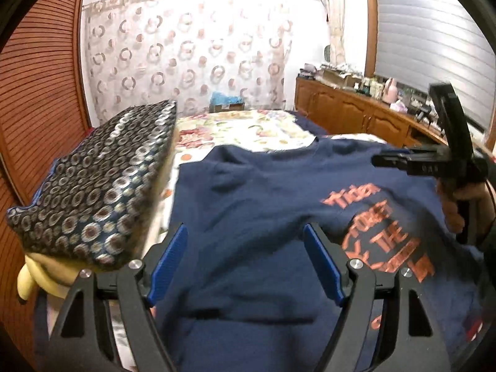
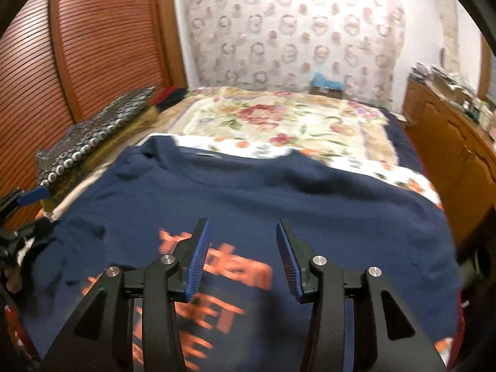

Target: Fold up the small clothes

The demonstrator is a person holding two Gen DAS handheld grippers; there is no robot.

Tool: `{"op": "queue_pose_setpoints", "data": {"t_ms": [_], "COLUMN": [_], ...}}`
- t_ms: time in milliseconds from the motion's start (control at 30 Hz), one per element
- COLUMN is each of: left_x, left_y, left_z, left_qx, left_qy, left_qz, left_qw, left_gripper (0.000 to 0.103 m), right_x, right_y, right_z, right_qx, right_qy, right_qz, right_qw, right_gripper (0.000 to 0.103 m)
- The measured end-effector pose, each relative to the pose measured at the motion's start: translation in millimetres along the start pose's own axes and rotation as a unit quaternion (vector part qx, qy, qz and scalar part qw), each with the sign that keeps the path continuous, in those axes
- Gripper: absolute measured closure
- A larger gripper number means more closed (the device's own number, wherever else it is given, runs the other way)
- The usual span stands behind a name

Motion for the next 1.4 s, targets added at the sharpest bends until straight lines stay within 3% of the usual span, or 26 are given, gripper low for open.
{"op": "queue_pose_setpoints", "data": {"t_ms": [133, 467, 600, 900, 1067, 1200, 1400], "left_x": [0.1, 0.4, -0.5, -7.1, -7.3, -1.6, 3.8], "left_y": [-10.6, -21.9, -23.3, -13.4, -9.0, -4.0, -2.9], "left_z": [-21.7, -76.3, -84.4, -101.7, -107.4, -107.9, -106.3], "left_qx": [0.001, -0.003, -0.002, 0.010, 0.012, 0.010, 0.010], "left_qy": [0.006, 0.082, 0.093, 0.103, 0.105, 0.106, 0.102], "left_qz": [-0.012, -0.028, -0.026, -0.010, -0.005, 0.005, 0.011], "left_qw": [0.9999, 0.9962, 0.9953, 0.9946, 0.9944, 0.9943, 0.9947], "left_gripper": [0.026, 0.026, 0.026, 0.026, 0.026, 0.026, 0.026], "right_x": [-24.2, -80.3, -81.8, -74.0, -76.2, -80.1, -88.2], "right_y": [12.1, 48.9, 65.7, 86.0, 85.6, 83.8, 75.6], "right_z": [-41.4, -155.8, -186.2, -206.0, -204.4, -198.8, -189.0], "right_qx": [0.019, 0.080, 0.116, 0.176, 0.187, 0.163, 0.130], "right_qy": [0.029, 0.120, 0.125, 0.087, 0.055, 0.083, 0.107], "right_qz": [-0.002, 0.011, 0.030, 0.055, 0.049, 0.046, 0.020], "right_qw": [0.999, 0.989, 0.985, 0.979, 0.980, 0.982, 0.986], "right_gripper": [0.059, 0.059, 0.059, 0.060, 0.079, 0.097, 0.102]}}
Point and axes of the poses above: each gripper's, at about its wrist camera, not at the fingertips, and x roughly the way its jaws point, z to its left, y to its underside, the point moved 3 cm from there along x, roughly the way its jaws point, and after that the axes turned 6 degrees about -y, right-handed, at the moved point
